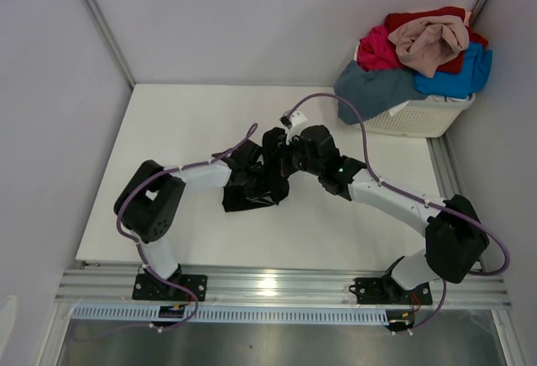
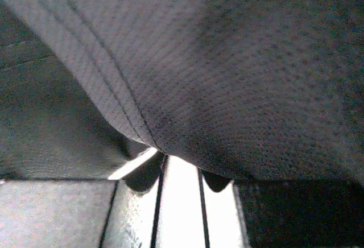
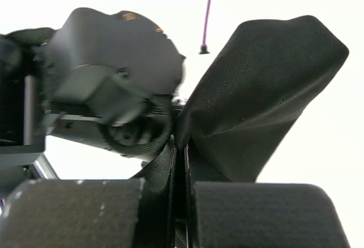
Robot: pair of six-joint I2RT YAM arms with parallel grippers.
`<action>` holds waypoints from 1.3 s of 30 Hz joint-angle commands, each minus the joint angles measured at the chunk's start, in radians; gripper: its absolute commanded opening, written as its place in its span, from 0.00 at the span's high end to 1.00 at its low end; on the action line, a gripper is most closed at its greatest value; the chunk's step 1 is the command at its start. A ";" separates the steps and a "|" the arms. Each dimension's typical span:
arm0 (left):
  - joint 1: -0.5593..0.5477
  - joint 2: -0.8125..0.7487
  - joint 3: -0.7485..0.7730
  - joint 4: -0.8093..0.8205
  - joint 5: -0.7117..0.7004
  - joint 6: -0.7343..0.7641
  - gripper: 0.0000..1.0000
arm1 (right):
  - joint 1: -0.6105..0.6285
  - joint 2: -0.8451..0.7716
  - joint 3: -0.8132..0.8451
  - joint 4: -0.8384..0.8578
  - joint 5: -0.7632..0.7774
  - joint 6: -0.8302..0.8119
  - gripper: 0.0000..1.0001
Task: Fold and stack the t-shirts
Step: Fold the long partially folded tshirt into a neat square
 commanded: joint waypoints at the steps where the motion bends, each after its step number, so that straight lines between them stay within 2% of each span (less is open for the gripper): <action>1: -0.017 0.017 0.068 0.030 0.032 0.003 0.78 | 0.034 0.012 0.063 0.022 -0.048 -0.039 1.00; 8: -0.028 0.030 0.093 0.019 0.029 0.001 0.78 | 0.120 0.136 0.184 -0.144 -0.030 -0.167 1.00; 19: -0.028 0.004 0.086 -0.008 0.005 0.007 0.78 | 0.175 0.189 0.214 -0.199 0.044 -0.260 1.00; 26: -0.026 -0.188 0.040 -0.079 -0.155 0.016 0.76 | 0.175 0.178 0.207 -0.183 0.084 -0.268 1.00; 29: -0.010 -0.340 0.027 -0.171 -0.310 0.000 0.75 | 0.174 0.175 0.209 -0.180 0.098 -0.268 1.00; 30: -0.002 -0.390 0.017 -0.186 -0.410 -0.008 0.75 | 0.172 0.172 0.207 -0.178 0.101 -0.292 1.00; 31: 0.004 -0.499 0.005 -0.193 -0.440 -0.020 0.74 | 0.172 0.170 0.206 -0.178 0.104 -0.294 1.00; 34: 0.032 -0.710 -0.079 -0.122 -0.476 -0.022 0.64 | 0.168 0.167 0.198 -0.172 0.116 -0.293 1.00; 35: 0.038 -0.748 -0.126 -0.087 -0.483 -0.022 0.54 | 0.166 0.166 0.195 -0.166 0.118 -0.291 1.00; 37: 0.052 -0.793 -0.139 -0.087 -0.511 -0.019 0.41 | 0.161 0.161 0.188 -0.158 0.119 -0.285 1.00; 39: 0.067 -0.782 -0.122 -0.149 -0.525 -0.011 0.40 | 0.157 0.164 0.183 -0.149 0.119 -0.282 1.00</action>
